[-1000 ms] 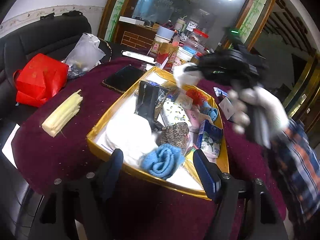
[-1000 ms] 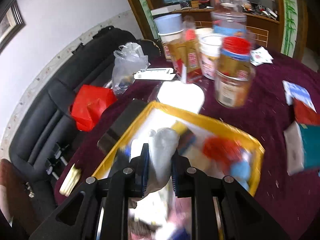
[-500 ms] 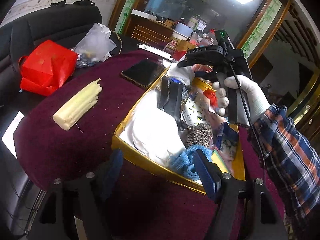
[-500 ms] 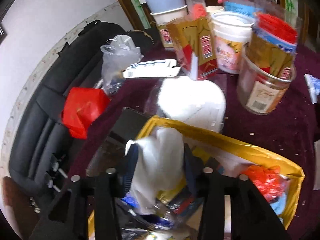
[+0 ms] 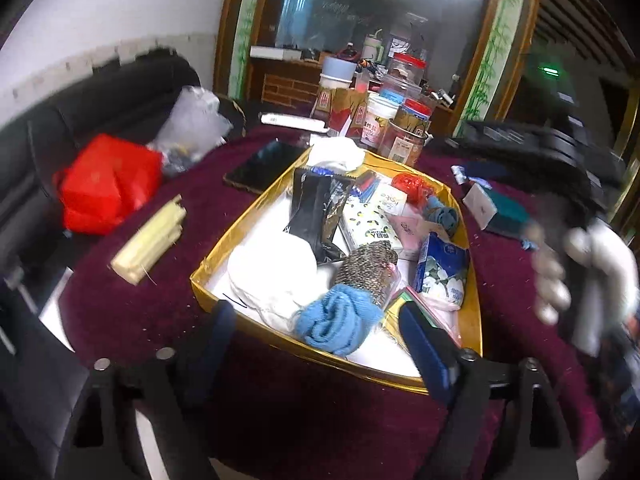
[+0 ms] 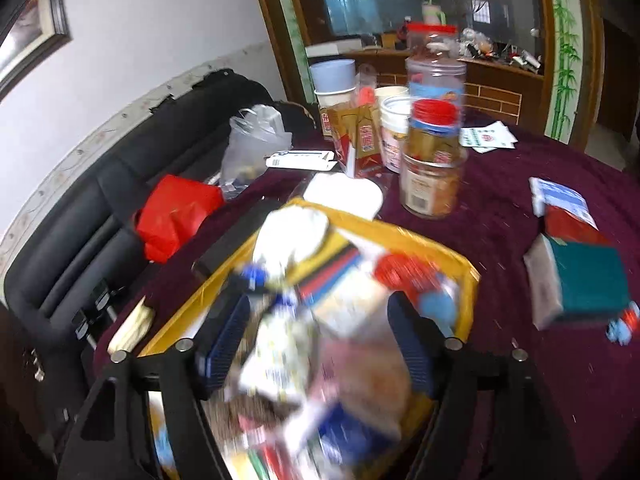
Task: Organize soft objects
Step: 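Withdraw both open grippers from the tray, then grasp the blue plush toy in red wrapping with the right gripper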
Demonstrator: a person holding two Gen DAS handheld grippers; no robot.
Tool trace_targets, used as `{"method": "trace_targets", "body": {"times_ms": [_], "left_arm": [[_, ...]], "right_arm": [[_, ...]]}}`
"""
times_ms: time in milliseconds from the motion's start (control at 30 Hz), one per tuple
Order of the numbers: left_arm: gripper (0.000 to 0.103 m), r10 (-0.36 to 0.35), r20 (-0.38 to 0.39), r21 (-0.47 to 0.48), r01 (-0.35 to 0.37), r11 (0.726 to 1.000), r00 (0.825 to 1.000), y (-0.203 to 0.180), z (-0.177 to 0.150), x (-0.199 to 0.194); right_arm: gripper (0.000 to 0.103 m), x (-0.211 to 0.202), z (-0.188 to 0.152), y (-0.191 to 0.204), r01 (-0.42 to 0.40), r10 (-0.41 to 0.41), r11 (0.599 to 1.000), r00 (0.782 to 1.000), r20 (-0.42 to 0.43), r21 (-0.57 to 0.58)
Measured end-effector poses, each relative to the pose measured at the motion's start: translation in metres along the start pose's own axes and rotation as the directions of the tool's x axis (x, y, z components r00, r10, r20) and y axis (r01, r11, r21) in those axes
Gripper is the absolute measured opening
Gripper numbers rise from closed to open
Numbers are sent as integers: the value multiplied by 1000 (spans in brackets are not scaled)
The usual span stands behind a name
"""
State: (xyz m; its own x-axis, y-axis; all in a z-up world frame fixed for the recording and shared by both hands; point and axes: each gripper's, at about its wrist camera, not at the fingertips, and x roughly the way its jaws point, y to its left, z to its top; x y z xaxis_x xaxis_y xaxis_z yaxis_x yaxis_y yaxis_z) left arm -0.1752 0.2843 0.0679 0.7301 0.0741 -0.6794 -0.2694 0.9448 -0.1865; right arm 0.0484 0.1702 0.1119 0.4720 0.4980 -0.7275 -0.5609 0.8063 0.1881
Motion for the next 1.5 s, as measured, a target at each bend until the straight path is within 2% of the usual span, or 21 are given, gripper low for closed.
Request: {"method": "trace_targets", "body": {"times_ms": [100,467,767,1067,1300,1500], "left_arm": [[90,47,25,60,-49,997,999,-23,-4,-8],[91,64,47,225,-73,972,997,-105,-16,-30],[94,75,60,311,-90,946,995,-151,-27,-38],[95,80,47,353,-92,931,996,-171,-34,-36],[95,32,-18,368,-23,929,999,-180,-41,-23],[95,-24,-106,381,63,922,994,-191,-49,-2]], "right_arm": [[72,-34,-33,-17,-8,8,1000,1000,16,4],[72,-100,-112,-75,38,-39,999,999,18,35],[72,-129,-145,-106,56,-58,997,998,38,52],[72,-143,-166,-134,69,-73,993,996,40,95],[72,-147,-176,-177,114,-122,977,992,34,180],[72,-151,-177,-250,194,-212,917,977,16,350]]}}
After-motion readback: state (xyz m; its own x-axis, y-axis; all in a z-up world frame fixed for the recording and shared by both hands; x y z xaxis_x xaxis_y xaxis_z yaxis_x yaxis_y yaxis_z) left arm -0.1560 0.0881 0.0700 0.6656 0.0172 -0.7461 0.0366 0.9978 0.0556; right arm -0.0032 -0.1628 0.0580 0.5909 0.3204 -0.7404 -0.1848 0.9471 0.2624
